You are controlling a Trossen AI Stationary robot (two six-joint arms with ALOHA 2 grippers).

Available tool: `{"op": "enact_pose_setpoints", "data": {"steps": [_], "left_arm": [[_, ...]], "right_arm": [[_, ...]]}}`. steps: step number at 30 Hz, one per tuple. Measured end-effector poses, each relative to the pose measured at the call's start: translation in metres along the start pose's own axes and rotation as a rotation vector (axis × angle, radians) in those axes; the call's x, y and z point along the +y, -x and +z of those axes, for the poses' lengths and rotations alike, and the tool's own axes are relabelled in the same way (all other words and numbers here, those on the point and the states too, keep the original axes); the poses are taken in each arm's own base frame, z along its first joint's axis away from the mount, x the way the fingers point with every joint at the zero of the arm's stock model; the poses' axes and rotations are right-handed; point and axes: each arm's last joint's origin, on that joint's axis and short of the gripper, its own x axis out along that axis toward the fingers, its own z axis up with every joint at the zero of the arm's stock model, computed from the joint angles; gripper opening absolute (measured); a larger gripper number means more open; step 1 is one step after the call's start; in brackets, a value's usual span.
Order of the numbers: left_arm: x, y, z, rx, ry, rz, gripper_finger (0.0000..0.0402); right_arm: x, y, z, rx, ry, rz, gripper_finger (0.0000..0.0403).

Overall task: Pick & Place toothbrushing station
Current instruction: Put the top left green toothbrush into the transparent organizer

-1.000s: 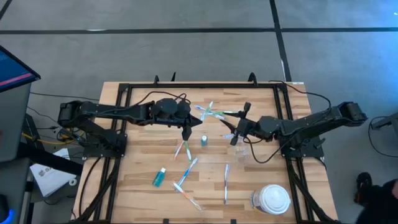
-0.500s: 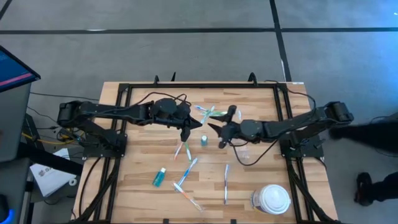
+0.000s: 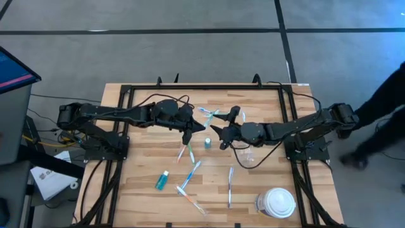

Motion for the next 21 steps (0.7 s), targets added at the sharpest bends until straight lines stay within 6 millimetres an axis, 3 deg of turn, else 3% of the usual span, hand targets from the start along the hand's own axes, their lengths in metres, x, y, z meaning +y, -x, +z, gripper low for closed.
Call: {"op": "enact_pose_setpoints", "data": {"steps": [6,21], "left_arm": [[0.0,0.0,0.0001,-0.001,0.0,0.0,0.0],[-0.0013,-0.0002,0.0017,-0.012,0.012,-0.029,0.0]], "right_arm": [[0.0037,-0.001,-0.0009,0.001,0.003,0.024,0.0223],[0.0034,-0.0022,-0.0022,0.007,-0.007,0.026,0.0193]]}}
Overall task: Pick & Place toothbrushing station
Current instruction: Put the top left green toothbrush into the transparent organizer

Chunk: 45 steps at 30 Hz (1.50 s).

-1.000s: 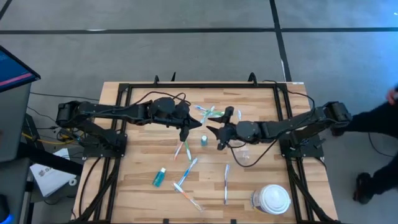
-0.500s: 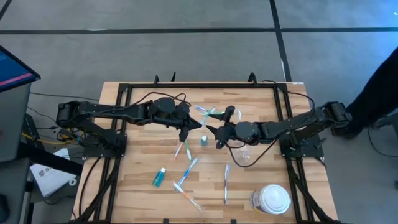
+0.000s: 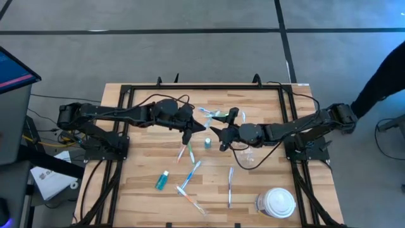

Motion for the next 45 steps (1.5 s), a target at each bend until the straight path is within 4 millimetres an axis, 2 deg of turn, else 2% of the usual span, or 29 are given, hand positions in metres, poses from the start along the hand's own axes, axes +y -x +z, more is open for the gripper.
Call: {"op": "enact_pose_setpoints", "data": {"steps": [12,16,23,26,38,41,45], "left_arm": [[-0.005,0.0,0.002,-0.012,0.019,-0.068,0.0],[-0.006,0.0,0.004,-0.027,0.017,-0.081,0.0],[-0.005,0.0,0.003,-0.019,0.017,-0.077,0.0],[-0.005,0.0,0.002,-0.012,0.018,-0.074,0.0],[-0.005,0.0,0.001,-0.004,0.019,-0.07,0.0],[-0.005,0.0,0.001,-0.005,0.018,-0.07,0.0],[-0.005,0.0,0.002,-0.008,0.018,-0.066,0.0]], "right_arm": [[0.0,0.0,0.0,0.0,0.002,0.003,0.0182],[0.008,-0.01,-0.003,0.031,0.028,0.016,0.0174],[0.019,-0.033,0.012,0.073,0.104,-0.031,0.0153],[0.014,-0.034,0.019,0.074,0.095,-0.036,0.0139],[0.01,-0.021,0.024,0.084,0.08,0.003,0.0103],[0.008,-0.021,0.025,0.077,0.06,0.0,0.0083],[0.007,-0.022,0.023,0.084,0.052,0.001,0.0021]]}}
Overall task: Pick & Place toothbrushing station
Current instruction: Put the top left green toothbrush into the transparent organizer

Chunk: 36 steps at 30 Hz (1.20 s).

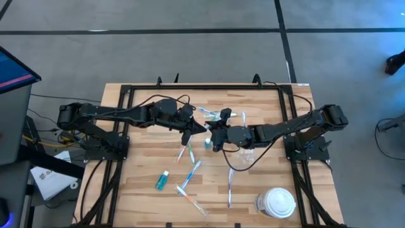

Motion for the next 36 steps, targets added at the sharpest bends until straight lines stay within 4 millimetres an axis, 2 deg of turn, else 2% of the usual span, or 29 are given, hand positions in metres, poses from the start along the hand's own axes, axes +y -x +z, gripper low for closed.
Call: {"op": "enact_pose_setpoints", "data": {"steps": [7,15,22,36], "left_arm": [[0.002,0.0,0.001,-0.002,-0.043,0.005,0.0008],[0.001,0.008,0.005,-0.011,-0.122,0.013,0.0058],[-0.003,0.022,0.007,0.0,-0.157,0.042,0.0089],[-0.014,0.021,0.001,-0.006,-0.224,0.091,0.0089]], "right_arm": [[-0.001,-0.001,-0.001,0.003,-0.036,-0.003,0.0007],[-0.009,0.007,-0.001,0.014,-0.124,0.003,0.0005],[-0.03,0.034,-0.001,-0.001,-0.247,0.009,0.0005],[-0.064,0.097,-0.026,-0.096,-0.534,0.069,0.0005]]}}
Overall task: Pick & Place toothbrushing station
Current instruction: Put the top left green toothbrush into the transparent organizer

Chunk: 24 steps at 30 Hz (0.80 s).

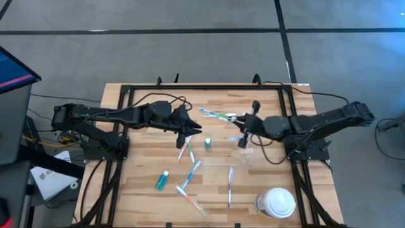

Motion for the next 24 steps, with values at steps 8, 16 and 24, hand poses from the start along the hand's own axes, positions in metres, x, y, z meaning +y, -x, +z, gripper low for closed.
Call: {"op": "enact_pose_setpoints", "data": {"steps": [8,16,24], "left_arm": [[0.0,0.0,0.0,-0.001,0.0,0.011,0.0089],[0.0,0.0,0.0,0.0,-0.024,0.011,0.0089],[0.001,-0.005,-0.003,0.014,-0.03,0.014,0.0089]], "right_arm": [[-0.009,0.017,-0.026,0.007,-0.122,0.005,0.0005],[-0.017,0.028,-0.049,0.012,-0.235,-0.008,0.0005],[-0.02,0.033,-0.074,0.033,-0.302,-0.047,0.0005]]}}
